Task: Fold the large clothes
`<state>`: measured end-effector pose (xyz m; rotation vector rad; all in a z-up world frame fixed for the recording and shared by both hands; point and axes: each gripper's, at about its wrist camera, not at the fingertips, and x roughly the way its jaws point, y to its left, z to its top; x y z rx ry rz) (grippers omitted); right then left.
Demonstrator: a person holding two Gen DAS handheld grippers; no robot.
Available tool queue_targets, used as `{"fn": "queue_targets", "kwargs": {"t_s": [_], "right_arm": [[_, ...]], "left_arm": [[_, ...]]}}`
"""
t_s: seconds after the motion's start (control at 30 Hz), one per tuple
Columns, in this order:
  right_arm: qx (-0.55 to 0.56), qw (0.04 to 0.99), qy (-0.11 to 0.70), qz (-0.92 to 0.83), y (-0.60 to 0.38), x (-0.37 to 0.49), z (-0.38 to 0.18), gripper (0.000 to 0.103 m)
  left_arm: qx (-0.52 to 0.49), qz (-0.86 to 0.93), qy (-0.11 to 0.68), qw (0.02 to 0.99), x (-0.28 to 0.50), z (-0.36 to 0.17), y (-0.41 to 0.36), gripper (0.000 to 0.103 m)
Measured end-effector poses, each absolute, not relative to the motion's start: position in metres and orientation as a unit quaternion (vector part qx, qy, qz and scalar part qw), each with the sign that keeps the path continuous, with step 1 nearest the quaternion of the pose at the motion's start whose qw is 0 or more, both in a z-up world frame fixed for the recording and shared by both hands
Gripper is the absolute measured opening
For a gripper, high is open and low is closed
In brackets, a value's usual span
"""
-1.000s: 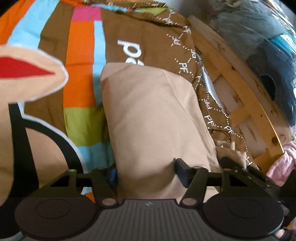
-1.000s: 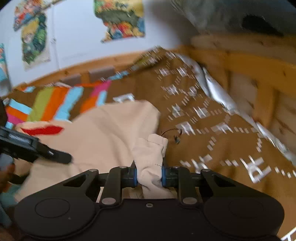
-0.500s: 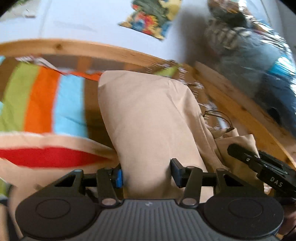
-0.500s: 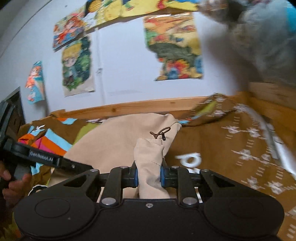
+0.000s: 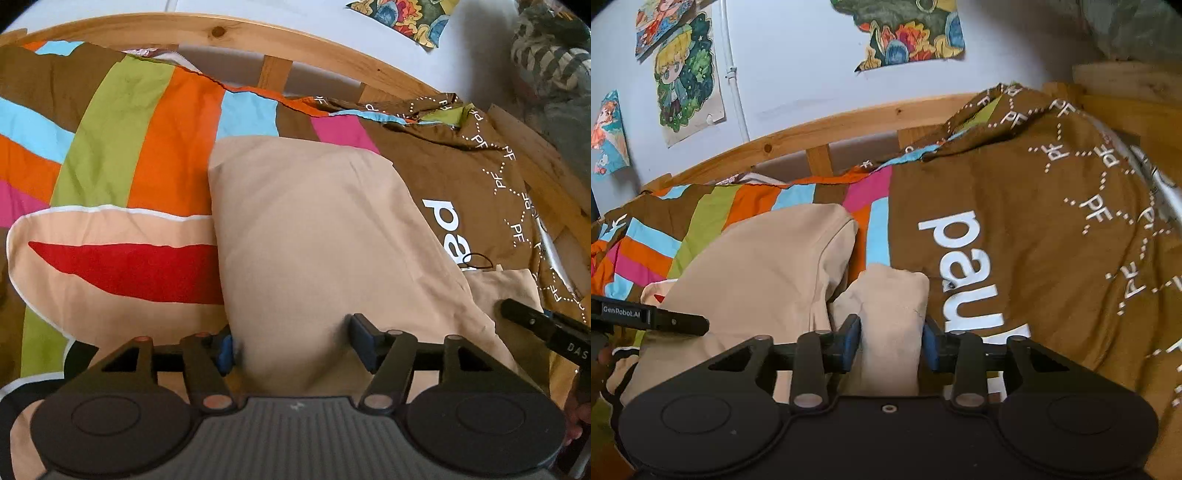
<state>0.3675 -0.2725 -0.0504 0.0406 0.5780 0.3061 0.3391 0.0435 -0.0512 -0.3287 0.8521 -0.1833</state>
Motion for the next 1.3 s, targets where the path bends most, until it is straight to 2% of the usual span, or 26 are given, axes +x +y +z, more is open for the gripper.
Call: {"fn": "queue_targets", "kwargs": {"t_s": [0.07, 0.13, 0.2, 0.37, 0.53, 0.7, 1.0, 1.3], "right_arm": [[0.012, 0.949, 0.277, 0.148, -0.274, 0.36, -0.049, 0.051], [0.005, 0.952, 0.268, 0.147, -0.273, 0.351, -0.047, 0.064], [0.001, 0.954, 0.26, 0.147, -0.273, 0.345, -0.042, 0.071], [-0.001, 0.96, 0.238, 0.144, -0.272, 0.326, -0.021, 0.079], [0.018, 0.967, 0.197, 0.163, -0.269, 0.293, 0.01, 0.097], [0.007, 0.972, 0.148, 0.184, -0.258, 0.249, 0.036, 0.102], [-0.032, 0.969, 0.104, 0.22, -0.24, 0.18, 0.065, 0.102], [-0.015, 0.971, 0.153, 0.181, -0.247, 0.13, 0.057, 0.102]], "left_arm": [[-0.165, -0.078, 0.416, 0.891, 0.341, -0.05, 0.044, 0.07], [-0.163, -0.065, 0.42, 0.891, 0.338, -0.049, 0.044, 0.076], [-0.158, -0.055, 0.418, 0.893, 0.33, -0.043, 0.043, 0.084], [-0.161, -0.041, 0.404, 0.9, 0.303, -0.022, 0.045, 0.094], [-0.161, -0.023, 0.375, 0.913, 0.264, 0.008, 0.046, 0.101], [-0.144, -0.015, 0.346, 0.927, 0.221, 0.037, 0.046, 0.102], [-0.154, 0.001, 0.292, 0.944, 0.148, 0.073, 0.046, 0.102], [-0.146, 0.013, 0.265, 0.953, 0.076, 0.064, 0.036, 0.102]]}}
